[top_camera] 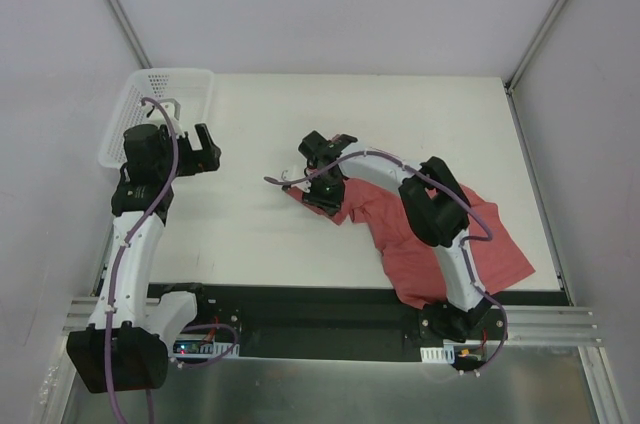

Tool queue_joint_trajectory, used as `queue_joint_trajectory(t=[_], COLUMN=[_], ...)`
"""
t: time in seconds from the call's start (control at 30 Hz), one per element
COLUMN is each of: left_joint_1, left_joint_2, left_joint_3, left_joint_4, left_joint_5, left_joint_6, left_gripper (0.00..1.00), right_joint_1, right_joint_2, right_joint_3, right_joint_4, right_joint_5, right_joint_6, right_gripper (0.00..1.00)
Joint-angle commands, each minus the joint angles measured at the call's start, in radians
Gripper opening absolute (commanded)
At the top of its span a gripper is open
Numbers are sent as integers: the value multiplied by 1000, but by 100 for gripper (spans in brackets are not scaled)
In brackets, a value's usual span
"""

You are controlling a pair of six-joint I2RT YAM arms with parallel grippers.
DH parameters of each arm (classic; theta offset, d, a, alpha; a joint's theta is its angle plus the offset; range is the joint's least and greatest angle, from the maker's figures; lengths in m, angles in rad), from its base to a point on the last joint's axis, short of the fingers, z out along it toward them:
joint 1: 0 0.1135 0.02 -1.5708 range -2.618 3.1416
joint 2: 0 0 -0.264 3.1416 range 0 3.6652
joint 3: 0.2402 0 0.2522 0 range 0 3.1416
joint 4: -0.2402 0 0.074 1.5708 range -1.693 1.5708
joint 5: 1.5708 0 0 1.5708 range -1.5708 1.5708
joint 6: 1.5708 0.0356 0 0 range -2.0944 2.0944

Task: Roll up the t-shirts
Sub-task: Place the T-shirt at the center of the board.

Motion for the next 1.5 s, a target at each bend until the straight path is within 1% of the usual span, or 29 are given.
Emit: queue_joint_trajectory(t=[0.0,0.03,0.13,0.17,0.23,0.27,0.3,0.37,0.4,0.43,0.5,0.53,0.6,0.67,0.7,0.8,0.83,0.93,1.0,1.03,1.07,1.1,1.13,1.17,1.2,1.27,1.37,1.4,1.47], left_joint_1=[30,36,45,47,56,61,64,67,68,67,67,68,67,65,65,53,44,21,9,-10,-17,-28,-42,-71,-74,-152,-203,-221,-226], left_joint_2=[-22,-22,-14,-7,-1,9,15,32,39,45,70,79,110,137,147,177,185,217,239,245,260,268,276,289,294,311,343,352,369], left_joint_3=[-13,-13,-20,-20,-9,-6,5,14,22,26,36,37,54,65,72,85,85,88,88,88,86,86,85,85,80,69,39,30,19], left_joint_4=[-18,-16,-1,7,16,27,31,41,44,47,56,57,65,73,82,94,103,114,125,130,137,142,145,143,146,137,134,136,136], left_joint_5=[36,39,41,39,33,33,32,38,42,56,73,88,126,194,211,249,257,279,285,288,289,294,305,311,318,323,328,331,329], left_joint_6=[-44,-44,-41,-41,-48,-54,-59,-56,-53,-51,-44,-39,-48,-54,-54,-65,-64,-54,-50,-48,-47,-45,-33,-18,-2,53,59,47,4], left_gripper=[99,99,99,99,99,99,99,99,99,99,99,99,99,99,99,99,98,98,99,99,99,99,99,99,99,99,98,98,98], right_joint_1=[5,-2,-21,-24,-33,-35,-38,-51,-58,-76,-104,-149,-214,-343,-440,-589,-677,-809,-912,-939,-970,-1048,-1093,-1134,-1171,-1156,-991,-866,-744], right_joint_2=[18,9,-14,-23,-37,-58,-75,-133,-217,-271,-354,-411,-428,-450,-459,-513,-532,-614,-674,-684,-691,-697,-707,-718,-741,-766,-787,-786,-769], right_joint_3=[-12,23,159,304,467,609,674,724,684,646,534,522,543,564,555,456,366,191,-31,-108,-261,-326,-383,-437,-475,-467,-381,-358,-322], right_joint_4=[1,-19,-119,-150,-231,-244,-247,-162,-110,15,137,206,210,188,179,138,121,98,83,60,44,14,10,3,-6,-3,15,17,20], right_joint_5=[84,87,29,-17,-61,-96,-104,-79,-60,-39,58,89,150,185,192,184,178,169,149,144,137,123,82,63,55,22,-40,-49,-43], right_joint_6=[-28,-26,7,18,49,79,102,171,193,210,271,294,354,392,438,489,509,540,547,551,564,581,604,651,658,640,499,380,270], right_gripper=[27,14,1,1,1,1,1,1,1,1,1,1,1,1,1,1,1,1,1,3,12,22,44,51,55,59,59,60,60])
